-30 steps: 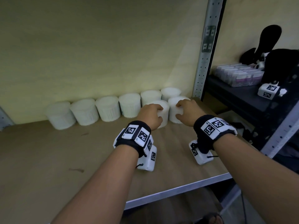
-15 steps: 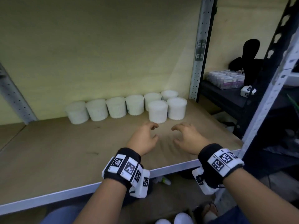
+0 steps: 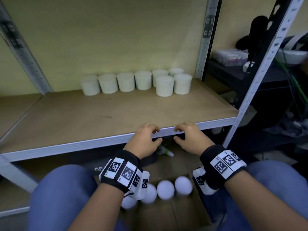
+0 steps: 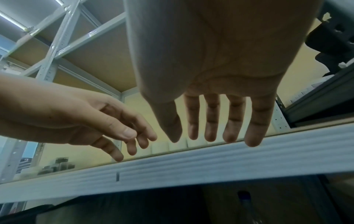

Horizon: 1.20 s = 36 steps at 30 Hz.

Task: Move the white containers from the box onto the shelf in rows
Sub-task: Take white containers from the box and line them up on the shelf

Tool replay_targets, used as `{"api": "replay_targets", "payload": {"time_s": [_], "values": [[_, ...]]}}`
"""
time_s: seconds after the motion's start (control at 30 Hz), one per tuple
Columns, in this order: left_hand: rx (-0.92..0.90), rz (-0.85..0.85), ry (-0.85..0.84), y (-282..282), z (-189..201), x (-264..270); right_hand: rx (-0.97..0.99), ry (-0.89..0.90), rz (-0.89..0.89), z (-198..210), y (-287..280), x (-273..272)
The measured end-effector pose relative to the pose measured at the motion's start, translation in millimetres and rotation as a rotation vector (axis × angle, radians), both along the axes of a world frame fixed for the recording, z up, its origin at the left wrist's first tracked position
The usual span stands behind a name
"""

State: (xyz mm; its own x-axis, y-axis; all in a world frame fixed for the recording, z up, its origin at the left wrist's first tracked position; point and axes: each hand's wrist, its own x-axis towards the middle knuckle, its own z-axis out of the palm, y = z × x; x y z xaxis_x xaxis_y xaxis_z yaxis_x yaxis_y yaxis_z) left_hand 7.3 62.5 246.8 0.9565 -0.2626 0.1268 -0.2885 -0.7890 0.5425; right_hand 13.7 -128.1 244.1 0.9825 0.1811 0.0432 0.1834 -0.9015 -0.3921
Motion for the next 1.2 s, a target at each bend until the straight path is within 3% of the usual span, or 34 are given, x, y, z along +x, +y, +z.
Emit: {"api": "replay_targets", "payload": {"time_s": [0.27,0.7,1.2], "values": [[0.036,-0.042,0.165,-8,-52,-20,-0.04,0.183,-0.047,-56,-9,-17],[0.161,-0.033,0.524,-52,-175,11,-0.126,0.534,-0.101,-163,-31,5],[0.307,-0.015,0.757,-73,-301,33,-0.307,0.702,-0.064,-287,-42,30]]}}
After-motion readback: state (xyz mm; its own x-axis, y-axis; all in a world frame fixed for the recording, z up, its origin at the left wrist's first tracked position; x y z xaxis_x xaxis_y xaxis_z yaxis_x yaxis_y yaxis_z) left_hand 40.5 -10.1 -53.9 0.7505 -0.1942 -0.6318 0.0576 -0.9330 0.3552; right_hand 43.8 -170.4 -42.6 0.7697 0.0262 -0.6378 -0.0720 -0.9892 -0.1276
